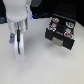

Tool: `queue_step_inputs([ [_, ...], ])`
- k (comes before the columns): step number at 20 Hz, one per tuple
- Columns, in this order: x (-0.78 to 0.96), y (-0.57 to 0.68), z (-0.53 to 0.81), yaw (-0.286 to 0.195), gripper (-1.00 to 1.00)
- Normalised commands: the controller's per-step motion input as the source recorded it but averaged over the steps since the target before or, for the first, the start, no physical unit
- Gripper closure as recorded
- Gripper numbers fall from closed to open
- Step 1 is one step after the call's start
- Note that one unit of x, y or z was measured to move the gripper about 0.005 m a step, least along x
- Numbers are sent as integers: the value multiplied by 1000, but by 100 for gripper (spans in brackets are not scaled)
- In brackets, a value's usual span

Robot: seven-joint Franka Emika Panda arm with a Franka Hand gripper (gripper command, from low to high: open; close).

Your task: Open the kcup holder, insert the kcup into the holder, and close the kcup holder

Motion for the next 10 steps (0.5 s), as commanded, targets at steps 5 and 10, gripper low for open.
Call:
queue_step_inputs([
  [5,30,56,189,-37,100],
  [10,65,225,644,-26,100],
])
